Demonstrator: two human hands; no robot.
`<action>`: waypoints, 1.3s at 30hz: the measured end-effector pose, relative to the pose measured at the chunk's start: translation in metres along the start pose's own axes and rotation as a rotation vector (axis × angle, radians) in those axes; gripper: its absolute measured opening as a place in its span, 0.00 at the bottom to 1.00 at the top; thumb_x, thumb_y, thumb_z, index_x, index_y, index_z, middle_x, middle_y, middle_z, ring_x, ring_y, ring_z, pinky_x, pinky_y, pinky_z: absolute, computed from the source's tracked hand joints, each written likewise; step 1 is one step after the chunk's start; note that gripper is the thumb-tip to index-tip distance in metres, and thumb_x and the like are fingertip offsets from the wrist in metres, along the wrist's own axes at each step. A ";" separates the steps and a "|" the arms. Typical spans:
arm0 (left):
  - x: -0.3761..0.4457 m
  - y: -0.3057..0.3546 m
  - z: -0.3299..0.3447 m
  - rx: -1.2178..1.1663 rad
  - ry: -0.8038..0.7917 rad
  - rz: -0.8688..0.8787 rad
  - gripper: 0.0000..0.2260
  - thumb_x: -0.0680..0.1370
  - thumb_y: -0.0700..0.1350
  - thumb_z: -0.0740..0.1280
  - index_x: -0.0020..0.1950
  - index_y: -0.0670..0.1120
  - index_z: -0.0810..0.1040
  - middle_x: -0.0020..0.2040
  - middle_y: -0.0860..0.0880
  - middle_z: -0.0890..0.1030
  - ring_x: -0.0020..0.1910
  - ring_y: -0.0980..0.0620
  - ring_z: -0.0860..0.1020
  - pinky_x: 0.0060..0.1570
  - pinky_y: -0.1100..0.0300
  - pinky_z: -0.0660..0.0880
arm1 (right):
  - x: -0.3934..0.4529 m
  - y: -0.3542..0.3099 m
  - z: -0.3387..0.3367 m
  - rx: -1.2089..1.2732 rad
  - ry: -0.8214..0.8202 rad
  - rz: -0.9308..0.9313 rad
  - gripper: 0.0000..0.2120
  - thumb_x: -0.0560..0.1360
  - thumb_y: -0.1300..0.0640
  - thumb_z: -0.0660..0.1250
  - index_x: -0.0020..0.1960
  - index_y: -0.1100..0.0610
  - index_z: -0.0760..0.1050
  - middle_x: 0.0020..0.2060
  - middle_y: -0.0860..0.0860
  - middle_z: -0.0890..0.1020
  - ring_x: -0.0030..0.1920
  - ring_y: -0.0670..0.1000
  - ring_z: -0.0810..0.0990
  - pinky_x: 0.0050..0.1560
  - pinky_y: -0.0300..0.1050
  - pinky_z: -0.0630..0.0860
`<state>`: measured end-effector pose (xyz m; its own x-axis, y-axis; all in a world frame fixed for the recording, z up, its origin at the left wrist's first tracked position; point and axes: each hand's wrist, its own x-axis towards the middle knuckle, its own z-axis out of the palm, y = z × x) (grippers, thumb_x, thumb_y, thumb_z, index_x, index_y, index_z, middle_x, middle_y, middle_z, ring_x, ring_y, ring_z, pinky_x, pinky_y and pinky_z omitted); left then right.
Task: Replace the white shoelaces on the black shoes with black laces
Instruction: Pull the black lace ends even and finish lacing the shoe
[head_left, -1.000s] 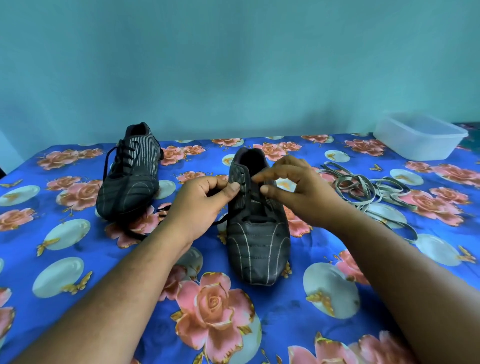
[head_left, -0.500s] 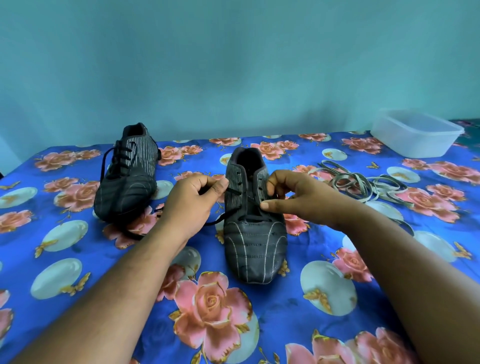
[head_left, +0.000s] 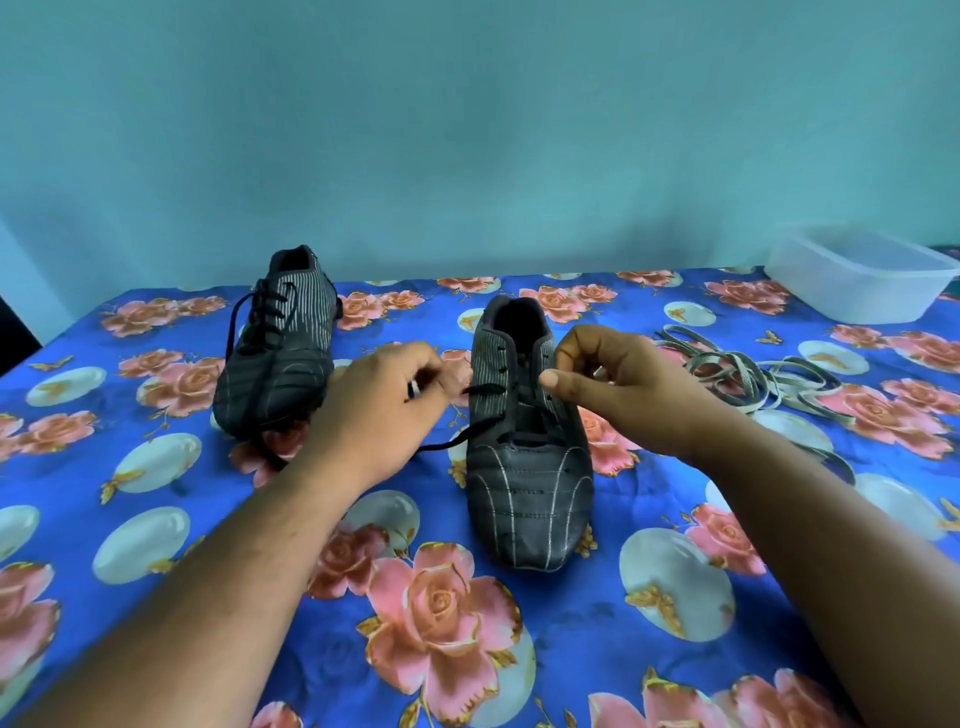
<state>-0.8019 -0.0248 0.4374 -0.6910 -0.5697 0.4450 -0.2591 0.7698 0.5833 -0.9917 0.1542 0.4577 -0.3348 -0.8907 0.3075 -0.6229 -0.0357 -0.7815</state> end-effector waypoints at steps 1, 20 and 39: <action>-0.003 0.003 0.000 -0.005 -0.083 0.008 0.20 0.77 0.69 0.64 0.41 0.53 0.79 0.33 0.57 0.77 0.33 0.58 0.74 0.40 0.54 0.72 | -0.001 -0.002 0.002 -0.014 -0.001 -0.045 0.11 0.78 0.54 0.72 0.44 0.60 0.76 0.32 0.49 0.74 0.34 0.43 0.69 0.38 0.34 0.68; -0.009 0.019 -0.002 -0.578 -0.394 -0.100 0.14 0.71 0.52 0.73 0.43 0.40 0.82 0.33 0.48 0.76 0.34 0.54 0.70 0.38 0.58 0.67 | -0.001 -0.012 0.035 -0.313 0.060 -0.208 0.10 0.71 0.43 0.73 0.48 0.47 0.85 0.41 0.46 0.76 0.46 0.47 0.76 0.47 0.46 0.74; -0.008 0.011 0.013 -0.633 -0.383 -0.021 0.09 0.73 0.50 0.75 0.53 0.52 0.85 0.48 0.38 0.82 0.46 0.48 0.77 0.51 0.50 0.75 | -0.002 -0.025 0.033 0.389 0.093 0.014 0.02 0.78 0.62 0.71 0.46 0.59 0.80 0.34 0.46 0.81 0.36 0.44 0.76 0.38 0.35 0.73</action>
<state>-0.8085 -0.0081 0.4316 -0.9075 -0.3524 0.2287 0.0843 0.3805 0.9209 -0.9523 0.1421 0.4587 -0.4148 -0.8481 0.3296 -0.3100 -0.2088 -0.9275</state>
